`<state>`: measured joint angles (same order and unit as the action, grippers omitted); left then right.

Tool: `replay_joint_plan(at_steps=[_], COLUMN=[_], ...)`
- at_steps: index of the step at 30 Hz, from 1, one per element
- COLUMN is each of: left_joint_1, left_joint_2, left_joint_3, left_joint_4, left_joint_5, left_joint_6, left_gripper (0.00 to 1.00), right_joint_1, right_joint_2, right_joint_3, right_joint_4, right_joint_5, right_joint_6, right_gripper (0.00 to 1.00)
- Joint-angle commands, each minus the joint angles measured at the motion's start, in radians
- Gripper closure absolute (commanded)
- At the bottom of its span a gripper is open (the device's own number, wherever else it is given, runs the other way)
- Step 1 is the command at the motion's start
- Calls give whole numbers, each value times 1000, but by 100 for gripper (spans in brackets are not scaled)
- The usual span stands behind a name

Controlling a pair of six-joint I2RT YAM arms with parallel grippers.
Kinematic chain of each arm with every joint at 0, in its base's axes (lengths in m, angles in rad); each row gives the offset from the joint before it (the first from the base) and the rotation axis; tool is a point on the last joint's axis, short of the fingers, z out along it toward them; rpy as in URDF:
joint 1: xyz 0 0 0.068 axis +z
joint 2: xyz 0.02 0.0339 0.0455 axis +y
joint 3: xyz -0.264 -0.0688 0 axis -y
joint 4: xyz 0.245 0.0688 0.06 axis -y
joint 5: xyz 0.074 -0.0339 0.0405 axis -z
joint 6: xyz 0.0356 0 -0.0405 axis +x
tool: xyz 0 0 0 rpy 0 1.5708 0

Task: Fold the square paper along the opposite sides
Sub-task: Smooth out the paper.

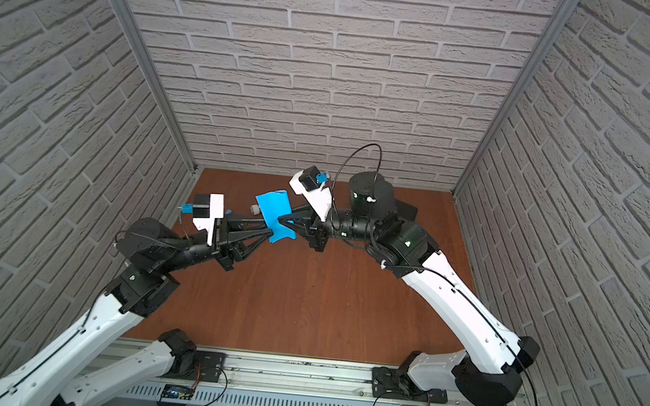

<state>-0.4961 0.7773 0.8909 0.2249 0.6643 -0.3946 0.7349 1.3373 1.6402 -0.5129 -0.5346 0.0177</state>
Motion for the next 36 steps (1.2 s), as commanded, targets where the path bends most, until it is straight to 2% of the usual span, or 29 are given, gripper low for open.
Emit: replay_joint_plan(at_steps=[1, 10, 14, 30, 33, 36], left_joint_1=[-4, -4, -2, 21, 34, 44], left_joint_2=[-10, 30, 43, 81, 98, 108], left_joint_3=[4, 61, 84, 143, 155, 169], left_joint_4=[31, -43, -42, -56, -59, -75], left_joint_5=[-16, -138, -154, -43, 6, 50], left_joint_6=[27, 116, 131, 135, 130, 131], left_gripper=[69, 69, 69, 68, 65, 58], right_joint_1=[-2, -2, 0, 4, 6, 7], right_joint_2=[0, 2, 2, 13, 13, 13], right_joint_3=[19, 18, 17, 20, 21, 21], right_joint_4=[28, 27, 23, 7, 4, -1], right_joint_5=[0, -49, -63, -85, -88, -88], right_joint_6=[-5, 1, 0, -16, -21, -26], right_gripper=[83, 81, 81, 81, 81, 81])
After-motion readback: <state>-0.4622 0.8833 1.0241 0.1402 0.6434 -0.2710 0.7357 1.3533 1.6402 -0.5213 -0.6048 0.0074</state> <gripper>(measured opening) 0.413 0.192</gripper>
